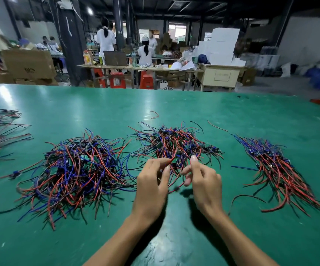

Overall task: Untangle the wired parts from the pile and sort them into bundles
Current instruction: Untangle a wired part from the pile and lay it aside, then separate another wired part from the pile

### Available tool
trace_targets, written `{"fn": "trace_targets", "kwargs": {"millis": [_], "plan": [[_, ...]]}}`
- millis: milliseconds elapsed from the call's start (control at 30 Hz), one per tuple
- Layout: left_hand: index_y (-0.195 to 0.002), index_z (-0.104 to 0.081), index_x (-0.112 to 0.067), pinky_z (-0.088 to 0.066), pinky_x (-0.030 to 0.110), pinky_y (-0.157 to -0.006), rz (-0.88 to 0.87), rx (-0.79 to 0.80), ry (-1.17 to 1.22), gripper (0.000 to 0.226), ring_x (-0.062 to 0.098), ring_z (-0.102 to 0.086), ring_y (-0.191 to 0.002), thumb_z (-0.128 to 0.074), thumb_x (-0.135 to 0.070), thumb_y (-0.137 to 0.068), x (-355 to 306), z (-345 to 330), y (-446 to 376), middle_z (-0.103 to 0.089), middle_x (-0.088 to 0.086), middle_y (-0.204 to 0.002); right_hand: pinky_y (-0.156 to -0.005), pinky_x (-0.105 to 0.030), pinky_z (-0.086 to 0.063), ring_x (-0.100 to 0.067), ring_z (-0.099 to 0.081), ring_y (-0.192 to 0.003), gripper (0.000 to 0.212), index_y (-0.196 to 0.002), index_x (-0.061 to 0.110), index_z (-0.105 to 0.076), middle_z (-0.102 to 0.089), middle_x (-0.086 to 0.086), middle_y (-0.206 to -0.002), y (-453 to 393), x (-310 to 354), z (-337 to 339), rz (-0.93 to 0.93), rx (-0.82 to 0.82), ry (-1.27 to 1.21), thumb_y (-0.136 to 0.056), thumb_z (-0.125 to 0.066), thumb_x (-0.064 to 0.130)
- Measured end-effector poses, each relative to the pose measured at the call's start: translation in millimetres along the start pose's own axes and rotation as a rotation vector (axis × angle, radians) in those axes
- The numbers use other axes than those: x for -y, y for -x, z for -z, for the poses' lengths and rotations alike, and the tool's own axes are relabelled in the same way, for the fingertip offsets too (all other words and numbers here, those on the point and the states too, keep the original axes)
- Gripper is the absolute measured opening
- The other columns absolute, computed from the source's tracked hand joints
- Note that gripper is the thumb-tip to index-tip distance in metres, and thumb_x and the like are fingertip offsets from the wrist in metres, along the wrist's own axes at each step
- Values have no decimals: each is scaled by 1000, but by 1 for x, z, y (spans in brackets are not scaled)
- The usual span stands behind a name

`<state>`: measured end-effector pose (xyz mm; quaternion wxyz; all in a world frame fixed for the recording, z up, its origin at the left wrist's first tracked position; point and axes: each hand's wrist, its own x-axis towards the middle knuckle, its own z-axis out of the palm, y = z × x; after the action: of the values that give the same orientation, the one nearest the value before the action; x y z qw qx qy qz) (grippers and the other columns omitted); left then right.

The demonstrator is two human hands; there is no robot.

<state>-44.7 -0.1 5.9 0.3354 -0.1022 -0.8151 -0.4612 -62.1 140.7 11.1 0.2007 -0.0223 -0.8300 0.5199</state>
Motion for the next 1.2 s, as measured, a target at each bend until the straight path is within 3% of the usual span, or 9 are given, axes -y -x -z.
{"fn": "trace_targets", "kwargs": {"millis": [133, 300, 533, 700, 833, 900, 967, 1100, 1200], "plan": [[-102, -74, -21, -41, 7, -76, -54, 76, 22, 18, -2, -59, -83, -72, -6, -90, -1, 3, 1, -64, -9, -91, -50, -22, -41, -10, -55, -60, 42, -100, 19, -77, -78, -2, -89, -12, 1, 7, -252, 216, -601, -100, -50, 52], [-92, -77, -19, -41, 9, -74, -34, 53, 19, 8, 1, -61, -82, -77, -13, -87, 3, 4, 1, -65, -10, -87, -51, -15, -47, -4, -61, -61, 17, -101, 19, -76, -79, -2, -99, -12, 0, 10, -278, 205, -733, -99, -62, 28], [-97, -75, -17, -38, 12, -69, -107, 6, -96, 6, -1, -50, -71, -72, -17, -93, -3, 8, -1, -60, -9, -86, -50, -16, -48, -9, -63, -56, 25, -104, 19, -72, -79, -6, -96, -12, 1, 11, -280, 99, -780, -85, -75, 35], [-108, -75, -11, -46, 29, -79, -245, -446, -357, 14, 18, -54, -83, -66, -18, -98, 4, 47, -28, -62, 5, -89, -56, -14, -50, -5, -68, -68, 44, -116, 28, -70, -79, 2, -99, -9, -2, 12, -153, 175, -656, -76, -76, 44], [-115, -75, -21, -42, 42, -78, 167, -656, -700, 24, 34, -54, -93, -60, -30, -100, 37, 92, -38, -69, 10, -99, -74, -20, -52, -14, -70, -93, 22, -107, 33, -73, -77, 9, -93, -10, -12, 7, 36, 133, -181, -85, -80, 33], [-121, -73, -21, -43, 45, -84, 434, -624, -633, 29, 37, -51, -106, -60, -27, -96, 51, 102, -35, -64, 12, -114, -86, -33, -50, -13, -61, -98, 23, -101, 36, -73, -69, 14, -92, -7, -12, 4, 117, 179, 176, -84, -75, 51], [-123, -72, -20, -42, 47, -89, 529, -608, -612, 32, 38, -48, -114, -59, -26, -95, 55, 104, -33, -59, 12, -124, -87, -33, -44, -13, -54, -94, 35, -96, 38, -72, -60, 13, -88, -1, -10, -1, 172, 230, 438, -78, -70, 68], [-113, -74, -26, -33, 42, -88, 339, -630, -733, 28, 36, -45, -114, -58, -25, -91, 40, 90, -37, -55, 8, -128, -82, -31, -47, -14, -58, -94, 22, -93, 33, -73, -60, 11, -85, 5, -2, -3, 166, 236, 444, -83, -70, 53], [-101, -72, -27, -33, 39, -83, -7, -617, -671, 21, 33, -48, -104, -60, -17, -87, 25, 75, -36, -58, 6, -117, -80, -32, -51, -16, -60, -86, 19, -99, 30, -68, -61, 8, -88, 7, 0, 1, 120, 197, 372, -80, -69, 24]]}}
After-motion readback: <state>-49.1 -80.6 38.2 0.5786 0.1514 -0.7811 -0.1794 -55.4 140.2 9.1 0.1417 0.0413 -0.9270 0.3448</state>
